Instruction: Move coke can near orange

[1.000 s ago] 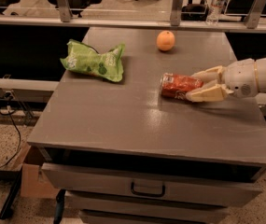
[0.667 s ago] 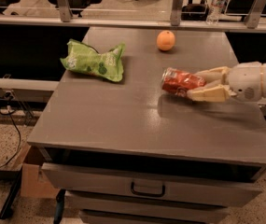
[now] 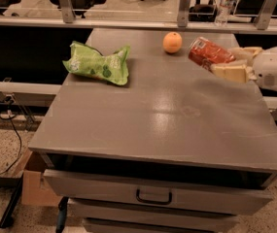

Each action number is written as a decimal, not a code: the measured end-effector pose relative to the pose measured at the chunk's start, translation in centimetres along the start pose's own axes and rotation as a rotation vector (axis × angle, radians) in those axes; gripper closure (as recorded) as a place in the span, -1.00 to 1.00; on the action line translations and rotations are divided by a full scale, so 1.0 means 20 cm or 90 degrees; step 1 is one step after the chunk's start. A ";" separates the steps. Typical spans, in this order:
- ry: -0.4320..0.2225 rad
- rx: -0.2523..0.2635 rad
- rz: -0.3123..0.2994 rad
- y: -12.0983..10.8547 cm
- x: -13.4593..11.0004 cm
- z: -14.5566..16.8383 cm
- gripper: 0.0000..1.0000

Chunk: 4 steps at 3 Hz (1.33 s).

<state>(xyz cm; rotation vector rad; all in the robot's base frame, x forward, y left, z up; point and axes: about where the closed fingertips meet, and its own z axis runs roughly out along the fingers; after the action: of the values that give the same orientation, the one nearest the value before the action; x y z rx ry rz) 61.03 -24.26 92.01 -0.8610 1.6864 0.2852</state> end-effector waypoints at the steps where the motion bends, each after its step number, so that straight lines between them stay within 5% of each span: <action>1: 0.070 0.091 -0.030 -0.22 -0.07 0.03 1.00; 3: 0.214 0.170 -0.025 -0.52 0.06 0.02 1.00; 4: 0.235 0.169 -0.016 -0.57 0.12 0.06 1.00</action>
Offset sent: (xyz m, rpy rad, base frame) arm 0.0781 -0.1034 0.0219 -0.3300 0.1259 -0.3907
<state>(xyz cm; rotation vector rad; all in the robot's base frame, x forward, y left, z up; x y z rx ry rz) 69.38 -32.46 92.18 -0.7653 1.9978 -0.1234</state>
